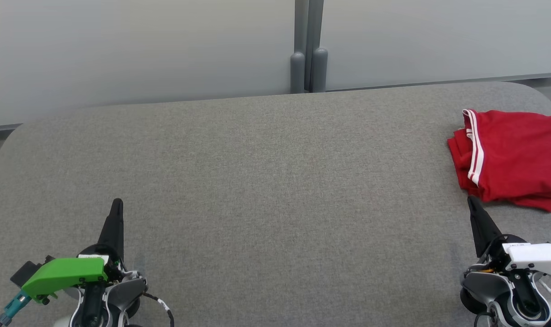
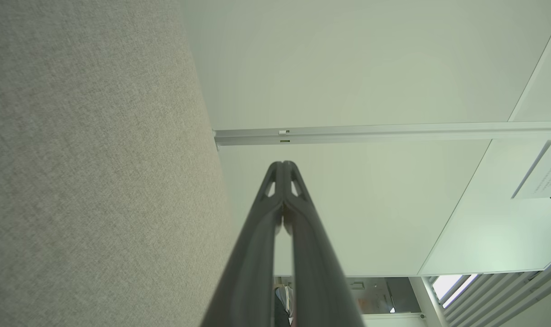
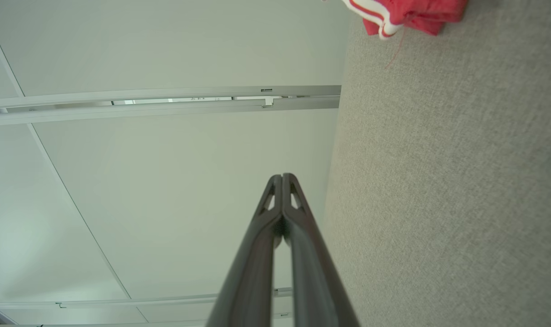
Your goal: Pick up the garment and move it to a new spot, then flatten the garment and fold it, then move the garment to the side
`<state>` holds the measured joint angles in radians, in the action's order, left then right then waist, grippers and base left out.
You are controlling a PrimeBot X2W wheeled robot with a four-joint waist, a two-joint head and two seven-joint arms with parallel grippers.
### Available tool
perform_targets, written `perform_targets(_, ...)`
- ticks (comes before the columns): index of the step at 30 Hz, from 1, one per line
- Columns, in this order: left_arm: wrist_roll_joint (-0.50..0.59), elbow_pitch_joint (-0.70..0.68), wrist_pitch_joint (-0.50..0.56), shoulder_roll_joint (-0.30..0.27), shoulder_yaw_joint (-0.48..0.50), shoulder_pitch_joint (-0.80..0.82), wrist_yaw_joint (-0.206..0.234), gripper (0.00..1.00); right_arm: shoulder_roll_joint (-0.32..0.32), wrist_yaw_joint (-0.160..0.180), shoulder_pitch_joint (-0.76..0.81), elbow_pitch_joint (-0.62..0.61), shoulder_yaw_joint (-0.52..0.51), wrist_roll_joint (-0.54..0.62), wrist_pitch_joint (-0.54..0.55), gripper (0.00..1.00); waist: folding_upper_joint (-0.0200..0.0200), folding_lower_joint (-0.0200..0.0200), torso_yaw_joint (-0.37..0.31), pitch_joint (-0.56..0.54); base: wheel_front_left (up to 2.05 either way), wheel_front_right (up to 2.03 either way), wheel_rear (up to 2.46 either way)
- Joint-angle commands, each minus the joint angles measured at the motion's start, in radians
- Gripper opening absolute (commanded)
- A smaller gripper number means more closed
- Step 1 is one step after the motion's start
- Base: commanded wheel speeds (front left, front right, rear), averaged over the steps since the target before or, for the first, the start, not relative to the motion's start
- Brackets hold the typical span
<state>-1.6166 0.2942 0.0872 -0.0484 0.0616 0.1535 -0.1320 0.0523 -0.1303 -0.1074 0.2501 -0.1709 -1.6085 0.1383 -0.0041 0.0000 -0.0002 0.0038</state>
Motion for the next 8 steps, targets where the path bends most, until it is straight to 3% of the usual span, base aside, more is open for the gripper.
perform_targets(1, 0.002, 0.000, 0.004, 0.000, 0.003, 0.011, -0.003, 0.00, 0.001, -0.001, -0.009, 0.001, -0.002, 0.001, 0.003, 0.00, 0.0041, 0.0000, 0.000, 0.000, 0.00, 0.00, 0.00)
perform_targets(8, 0.002, 0.000, 0.005, 0.000, 0.003, 0.011, -0.003, 0.00, 0.001, -0.001, -0.009, 0.001, -0.003, 0.001, 0.003, 0.00, 0.0041, 0.0000, 0.000, 0.000, 0.00, 0.00, 0.00)
